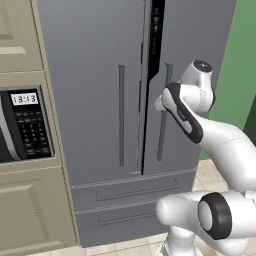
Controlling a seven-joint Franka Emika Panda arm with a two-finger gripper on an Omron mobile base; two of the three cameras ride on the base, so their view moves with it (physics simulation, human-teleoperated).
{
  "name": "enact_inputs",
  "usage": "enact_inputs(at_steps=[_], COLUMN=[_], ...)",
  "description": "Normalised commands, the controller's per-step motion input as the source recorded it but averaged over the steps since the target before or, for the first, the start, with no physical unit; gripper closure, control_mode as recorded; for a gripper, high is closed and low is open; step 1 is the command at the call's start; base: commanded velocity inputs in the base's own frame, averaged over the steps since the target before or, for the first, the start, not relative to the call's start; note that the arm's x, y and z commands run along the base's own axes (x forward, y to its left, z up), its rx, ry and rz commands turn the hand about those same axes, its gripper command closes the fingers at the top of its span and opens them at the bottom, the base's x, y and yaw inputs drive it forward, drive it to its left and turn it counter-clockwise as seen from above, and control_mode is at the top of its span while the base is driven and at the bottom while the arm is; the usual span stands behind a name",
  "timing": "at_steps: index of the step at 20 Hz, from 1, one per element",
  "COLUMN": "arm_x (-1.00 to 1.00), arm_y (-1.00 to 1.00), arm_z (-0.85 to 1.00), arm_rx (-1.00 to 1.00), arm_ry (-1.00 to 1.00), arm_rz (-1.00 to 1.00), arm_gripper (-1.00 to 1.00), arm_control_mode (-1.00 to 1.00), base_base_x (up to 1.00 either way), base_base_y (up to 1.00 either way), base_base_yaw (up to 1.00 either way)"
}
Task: Open the fridge, grab two sodas, and place both sodas inside the bowl with ice on the dining counter.
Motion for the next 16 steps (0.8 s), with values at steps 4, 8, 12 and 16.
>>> enact_inputs(at_steps=[4, 8, 12, 16], arm_x=[0.43, 0.4, 0.39, 0.36], arm_y=[0.05, 0.02, 0.0, 0.0], arm_z=[-0.16, -0.26, -0.21, -0.12], arm_rx=[0.0, -0.02, 0.0, 0.0], arm_ry=[-0.06, -0.1, -0.1, -0.07], arm_rz=[0.0, 0.0, 0.0, 0.0], arm_gripper=[-1.0, -1.0, -1.0, -1.0], arm_control_mode=[-1.0, -1.0, -1.0, -1.0], base_base_x=[0.0, 0.0, 0.0, 0.0], base_base_y=[0.0, 0.0, 0.0, 0.0], base_base_yaw=[0.0, 0.0, 0.0, 0.0])
